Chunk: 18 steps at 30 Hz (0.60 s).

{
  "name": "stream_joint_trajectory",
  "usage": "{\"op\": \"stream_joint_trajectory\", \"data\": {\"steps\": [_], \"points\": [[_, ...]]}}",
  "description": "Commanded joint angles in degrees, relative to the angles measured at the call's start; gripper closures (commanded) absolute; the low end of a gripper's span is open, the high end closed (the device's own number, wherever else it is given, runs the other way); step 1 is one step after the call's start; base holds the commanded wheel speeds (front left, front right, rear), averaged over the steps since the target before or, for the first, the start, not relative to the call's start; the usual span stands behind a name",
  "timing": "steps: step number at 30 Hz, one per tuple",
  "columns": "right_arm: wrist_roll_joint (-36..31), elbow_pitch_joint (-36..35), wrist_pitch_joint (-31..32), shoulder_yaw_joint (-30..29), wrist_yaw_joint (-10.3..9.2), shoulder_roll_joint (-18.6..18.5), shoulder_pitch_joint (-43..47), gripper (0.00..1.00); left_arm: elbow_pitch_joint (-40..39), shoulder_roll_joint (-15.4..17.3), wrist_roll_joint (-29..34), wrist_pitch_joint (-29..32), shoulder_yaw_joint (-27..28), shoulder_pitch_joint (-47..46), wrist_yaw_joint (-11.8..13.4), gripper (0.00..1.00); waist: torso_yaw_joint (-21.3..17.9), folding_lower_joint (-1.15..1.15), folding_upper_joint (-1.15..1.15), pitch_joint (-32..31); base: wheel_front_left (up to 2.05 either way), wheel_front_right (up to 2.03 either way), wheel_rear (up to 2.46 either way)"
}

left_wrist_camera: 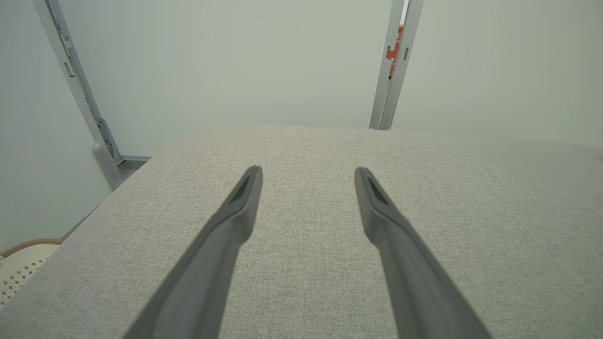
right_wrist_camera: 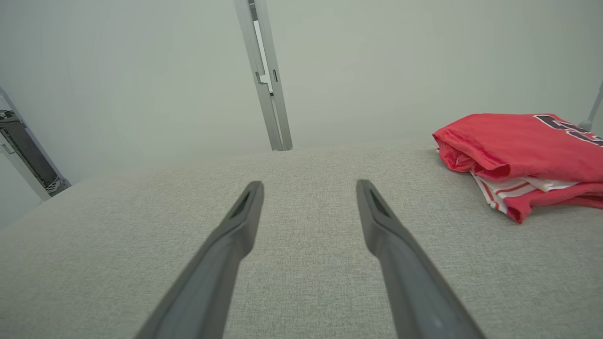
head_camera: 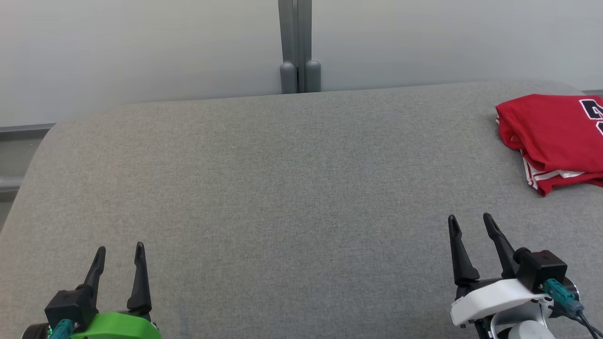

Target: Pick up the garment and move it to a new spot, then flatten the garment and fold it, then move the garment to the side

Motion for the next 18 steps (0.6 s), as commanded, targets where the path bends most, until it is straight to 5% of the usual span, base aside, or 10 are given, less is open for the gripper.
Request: {"op": "stream_joint_trajectory", "data": {"steps": [1, 16, 17, 18], "points": [[0.41, 0.12, -0.17, 0.07, -0.11, -0.09, 0.62, 0.0, 0.26, 0.05, -0.57, -0.35, 0.09, 0.48, 0.03, 0.0, 0.18, 0.0, 0.0, -0.1, 0.0, 0.0, 0.0], [1.17, 1.03, -0.45, 0.71, -0.11, 0.1, 0.82, 0.0, 0.49, 0.06, -1.03, -0.38, 0.39, 0.11, -0.24, 0.0, 0.64, 0.0, 0.0, -0.34, 0.0, 0.0, 0.0], [1.06, 1.0, -0.06, 0.76, 0.0, 0.12, 0.05, 1.0, 0.59, -0.04, -0.94, -0.17, 0.23, -0.01, -0.04, 1.0, 0.64, 0.0, 0.0, -0.34, 0.0, 0.0, 0.0], [1.18, 1.43, 0.03, 0.78, 0.01, 0.18, 0.09, 1.0, 1.09, -0.16, -1.09, -0.09, 0.17, -0.04, -0.05, 1.0, 0.64, 0.0, 0.0, -0.34, 0.0, 0.0, 0.0]]}}
